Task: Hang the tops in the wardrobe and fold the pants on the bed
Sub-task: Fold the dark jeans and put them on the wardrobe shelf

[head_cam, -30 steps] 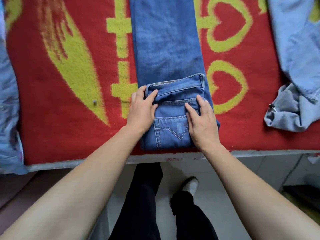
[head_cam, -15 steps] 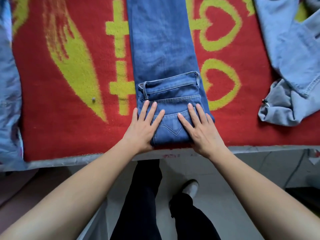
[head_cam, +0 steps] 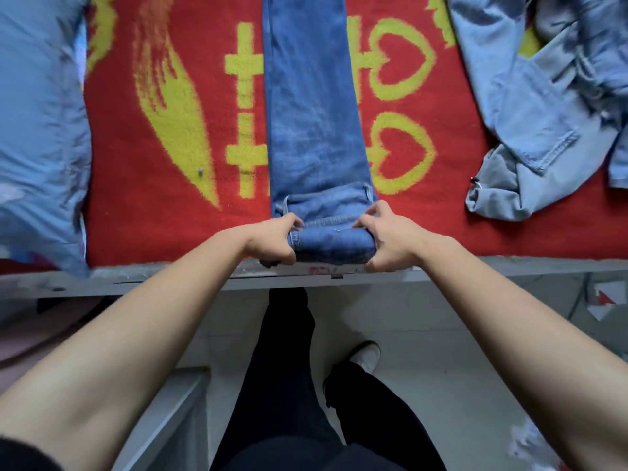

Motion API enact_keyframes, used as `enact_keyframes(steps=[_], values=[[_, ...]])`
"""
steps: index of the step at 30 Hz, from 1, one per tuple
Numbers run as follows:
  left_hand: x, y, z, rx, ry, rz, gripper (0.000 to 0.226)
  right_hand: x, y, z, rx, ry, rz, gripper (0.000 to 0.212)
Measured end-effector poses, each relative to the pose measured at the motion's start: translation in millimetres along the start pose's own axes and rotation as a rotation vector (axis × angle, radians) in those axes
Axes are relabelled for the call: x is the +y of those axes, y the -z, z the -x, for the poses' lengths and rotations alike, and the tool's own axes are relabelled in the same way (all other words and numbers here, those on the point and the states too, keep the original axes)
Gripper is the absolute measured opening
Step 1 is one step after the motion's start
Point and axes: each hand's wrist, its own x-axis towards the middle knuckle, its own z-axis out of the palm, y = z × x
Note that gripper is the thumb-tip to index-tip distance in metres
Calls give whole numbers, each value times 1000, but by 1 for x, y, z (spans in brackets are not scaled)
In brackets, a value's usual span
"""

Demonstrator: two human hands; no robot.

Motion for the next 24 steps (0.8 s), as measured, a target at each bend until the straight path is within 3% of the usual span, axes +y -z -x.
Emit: enact_keyframes(steps=[3,5,9,13,15,19,24], values=[[8,9,13,-136,33,215,48,5,18,14,-127,-33,-101,55],[9,25,15,-125,9,306,47,12,37,10,-99,-24,-211,47],[0,66,-2,160,-58,724,62,27,79,-22,196,-100,-494,70],[-1,103,-45,576,-132,1086,24,26,98,-85,529,-205,-849,65],[0,118,-74,701,-94,1066,27,25,107,-119,577,-247,-867,71],[0,137,-126,793,-3,972,33,36,117,-180,567,-340,-793,81],[-6,142,-175,811,108,842,32,52,108,-230,509,-407,-581,62]])
